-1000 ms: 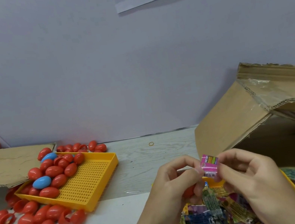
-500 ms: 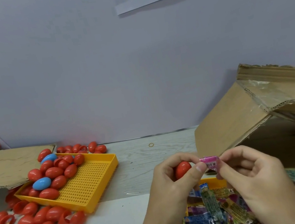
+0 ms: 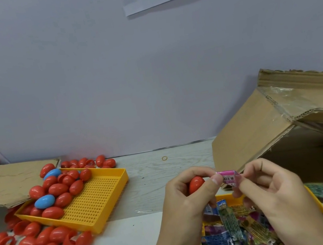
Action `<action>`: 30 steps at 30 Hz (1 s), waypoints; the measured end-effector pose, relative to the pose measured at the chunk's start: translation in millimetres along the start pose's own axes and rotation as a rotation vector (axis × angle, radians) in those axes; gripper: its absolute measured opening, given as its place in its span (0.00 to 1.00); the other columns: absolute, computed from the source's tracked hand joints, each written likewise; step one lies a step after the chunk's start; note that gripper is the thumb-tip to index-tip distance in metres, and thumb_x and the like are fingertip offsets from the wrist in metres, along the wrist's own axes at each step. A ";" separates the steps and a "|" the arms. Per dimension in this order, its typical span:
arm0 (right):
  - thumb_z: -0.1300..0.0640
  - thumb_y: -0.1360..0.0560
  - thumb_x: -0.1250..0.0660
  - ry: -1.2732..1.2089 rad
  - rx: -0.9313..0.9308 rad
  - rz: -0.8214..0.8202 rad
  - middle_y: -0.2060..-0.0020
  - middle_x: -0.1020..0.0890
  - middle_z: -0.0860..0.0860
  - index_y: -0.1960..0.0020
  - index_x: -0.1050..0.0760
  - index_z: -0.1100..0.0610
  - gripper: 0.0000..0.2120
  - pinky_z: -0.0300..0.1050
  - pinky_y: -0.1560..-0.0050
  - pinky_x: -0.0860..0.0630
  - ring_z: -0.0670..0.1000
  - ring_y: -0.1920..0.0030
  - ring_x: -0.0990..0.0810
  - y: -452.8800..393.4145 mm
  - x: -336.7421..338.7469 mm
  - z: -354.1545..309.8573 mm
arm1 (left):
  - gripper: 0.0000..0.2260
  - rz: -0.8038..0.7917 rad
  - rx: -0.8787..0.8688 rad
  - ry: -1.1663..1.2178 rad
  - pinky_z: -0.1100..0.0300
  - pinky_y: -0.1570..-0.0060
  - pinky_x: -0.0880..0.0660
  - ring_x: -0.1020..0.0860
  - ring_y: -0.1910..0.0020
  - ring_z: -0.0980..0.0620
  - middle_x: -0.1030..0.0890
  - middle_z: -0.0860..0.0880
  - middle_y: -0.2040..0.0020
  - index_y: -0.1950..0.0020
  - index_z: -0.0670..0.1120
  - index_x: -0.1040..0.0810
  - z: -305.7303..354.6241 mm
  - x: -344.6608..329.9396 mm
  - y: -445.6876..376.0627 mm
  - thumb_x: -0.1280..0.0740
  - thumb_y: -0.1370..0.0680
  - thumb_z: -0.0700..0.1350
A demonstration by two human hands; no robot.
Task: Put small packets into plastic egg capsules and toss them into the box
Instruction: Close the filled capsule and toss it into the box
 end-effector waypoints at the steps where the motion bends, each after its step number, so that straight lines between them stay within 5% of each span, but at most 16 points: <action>1: 0.66 0.28 0.30 -0.007 -0.004 -0.004 0.69 0.18 0.59 0.60 0.27 0.61 0.06 0.43 0.68 0.29 0.46 0.74 0.23 -0.6 -0.4 0.6 | 0.10 -0.009 -0.002 0.010 0.63 0.66 0.28 0.28 0.70 0.53 0.22 0.50 0.65 0.62 0.47 0.17 0.6 -0.8 0.0 0.24 0.36 0.52; 6: 0.61 0.30 0.28 -0.049 -0.027 -0.030 0.68 0.18 0.60 0.61 0.27 0.58 0.08 0.45 0.68 0.29 0.48 0.73 0.23 -1.1 -3.8 2.8 | 0.09 -0.037 0.000 0.053 0.61 0.67 0.29 0.29 0.71 0.52 0.24 0.44 0.64 0.63 0.45 0.18 2.6 -4.0 1.1 0.25 0.36 0.50; 10: 0.48 0.44 0.27 -0.129 -0.032 -0.072 0.66 0.18 0.61 0.60 0.25 0.57 0.19 0.47 0.67 0.28 0.52 0.67 0.21 -0.7 -6.4 3.7 | 0.07 -0.085 0.013 0.137 0.61 0.69 0.33 0.32 0.73 0.52 0.27 0.44 0.69 0.64 0.45 0.19 5.2 -8.3 2.2 0.25 0.35 0.48; 15: 0.52 0.46 0.17 -0.332 -0.041 -0.245 0.54 0.16 0.59 0.52 0.19 0.50 0.24 0.48 0.64 0.24 0.55 0.59 0.18 0.4 -15.1 2.5 | 0.08 -0.110 0.058 0.140 0.56 0.69 0.42 0.36 0.75 0.50 0.31 0.45 0.75 0.62 0.45 0.21 3.2 -8.3 3.0 0.26 0.34 0.47; 18: 0.68 0.42 0.26 -0.436 -0.028 -0.280 0.53 0.16 0.61 0.49 0.19 0.52 0.24 0.46 0.64 0.23 0.58 0.58 0.18 -0.3 -13.0 -0.8 | 0.08 -0.098 0.089 0.118 0.61 0.71 0.39 0.35 0.76 0.52 0.31 0.47 0.75 0.62 0.46 0.20 0.4 -6.1 1.8 0.26 0.35 0.49; 22: 0.75 0.45 0.31 -0.569 -0.088 -0.317 0.59 0.19 0.62 0.47 0.19 0.56 0.29 0.49 0.65 0.24 0.57 0.61 0.20 -1.4 -14.3 -0.3 | 0.08 -0.102 0.121 0.141 0.62 0.72 0.39 0.35 0.76 0.53 0.30 0.47 0.76 0.62 0.46 0.20 -2.6 -5.7 1.8 0.26 0.35 0.49; 25: 0.62 0.40 0.31 -0.623 -0.174 -0.338 0.60 0.20 0.63 0.46 0.20 0.57 0.22 0.50 0.65 0.27 0.57 0.62 0.21 0.8 -19.1 0.7 | 0.07 -0.127 0.138 0.183 0.62 0.71 0.38 0.35 0.74 0.51 0.29 0.45 0.72 0.61 0.45 0.20 -3.3 -7.8 1.9 0.26 0.33 0.47; 30: 0.61 0.41 0.28 -0.567 -0.248 -0.347 0.65 0.24 0.60 0.47 0.19 0.58 0.22 0.45 0.72 0.35 0.53 0.67 0.27 1.0 -23.2 8.6 | 0.03 -0.138 0.135 0.160 0.62 0.71 0.37 0.35 0.70 0.50 0.26 0.43 0.67 0.59 0.44 0.19 -4.2 -8.3 2.3 0.29 0.29 0.44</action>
Point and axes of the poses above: each hand's wrist, its own y-axis away from the middle knuckle, its own x-axis out of the back of the hand, z = x × y, the point moved 6 cm from there along -y, towards the middle knuckle
